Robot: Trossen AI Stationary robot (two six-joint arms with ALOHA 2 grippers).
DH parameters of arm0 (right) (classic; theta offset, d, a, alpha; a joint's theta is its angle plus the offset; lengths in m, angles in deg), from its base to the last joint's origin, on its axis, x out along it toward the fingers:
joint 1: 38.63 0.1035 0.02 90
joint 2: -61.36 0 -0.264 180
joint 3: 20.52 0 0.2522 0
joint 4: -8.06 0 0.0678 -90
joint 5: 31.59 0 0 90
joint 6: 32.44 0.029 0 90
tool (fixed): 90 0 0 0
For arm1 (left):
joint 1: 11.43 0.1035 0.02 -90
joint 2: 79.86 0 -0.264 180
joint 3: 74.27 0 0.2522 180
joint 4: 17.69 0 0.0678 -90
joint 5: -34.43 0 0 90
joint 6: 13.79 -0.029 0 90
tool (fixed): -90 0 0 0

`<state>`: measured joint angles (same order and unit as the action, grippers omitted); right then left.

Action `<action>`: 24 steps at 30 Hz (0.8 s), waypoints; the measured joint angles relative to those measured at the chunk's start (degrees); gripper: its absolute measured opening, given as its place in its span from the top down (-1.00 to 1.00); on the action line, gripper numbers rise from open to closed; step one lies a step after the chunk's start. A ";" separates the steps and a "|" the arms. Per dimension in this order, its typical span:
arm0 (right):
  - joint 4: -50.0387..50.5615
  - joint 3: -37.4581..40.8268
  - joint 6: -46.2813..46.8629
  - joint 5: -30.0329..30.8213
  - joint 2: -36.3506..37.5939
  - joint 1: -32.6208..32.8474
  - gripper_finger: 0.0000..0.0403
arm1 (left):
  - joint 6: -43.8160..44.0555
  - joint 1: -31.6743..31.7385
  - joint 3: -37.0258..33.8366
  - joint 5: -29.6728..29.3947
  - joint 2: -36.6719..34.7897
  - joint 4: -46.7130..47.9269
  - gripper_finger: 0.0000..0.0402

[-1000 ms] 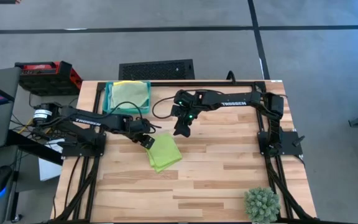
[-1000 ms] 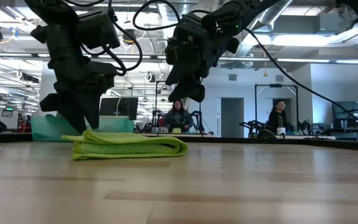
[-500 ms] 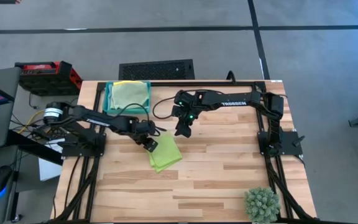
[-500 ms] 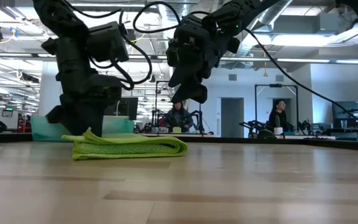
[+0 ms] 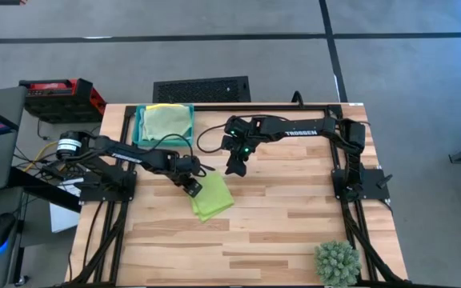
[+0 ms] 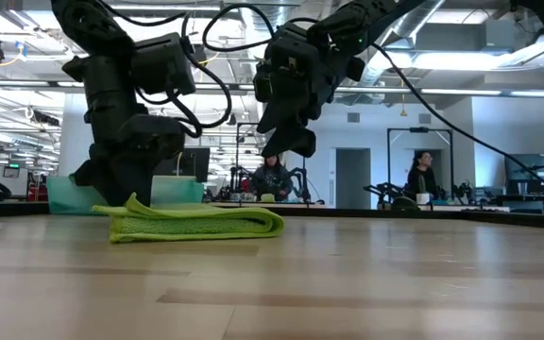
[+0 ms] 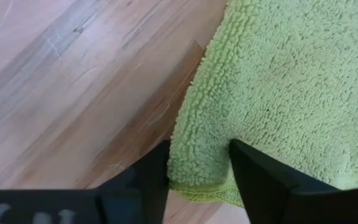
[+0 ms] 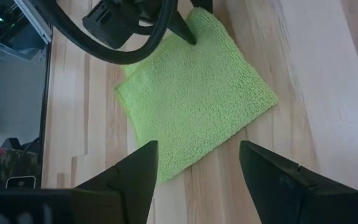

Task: Fold microfiber towels
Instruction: Stack the folded light green microfiber on top of the green microfiber towel

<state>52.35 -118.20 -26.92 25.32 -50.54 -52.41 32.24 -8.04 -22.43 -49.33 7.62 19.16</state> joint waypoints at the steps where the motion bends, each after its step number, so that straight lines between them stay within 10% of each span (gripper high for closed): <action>1: 0.00 0.00 0.00 -0.01 0.00 -0.01 -0.23 | -0.13 -0.10 0.00 -0.12 0.01 0.24 0.25; 10: -0.05 0.00 -0.05 0.10 0.00 -0.80 -0.23 | -2.00 -0.84 -0.15 -0.71 0.12 1.20 0.94; 24: -1.61 -0.02 -12.19 0.01 -0.98 -0.77 -0.23 | -18.21 -1.52 9.73 -4.26 0.42 10.23 0.99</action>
<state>50.74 -118.23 -39.11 25.33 -51.52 -53.18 14.03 -9.57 -12.70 -53.59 8.04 29.39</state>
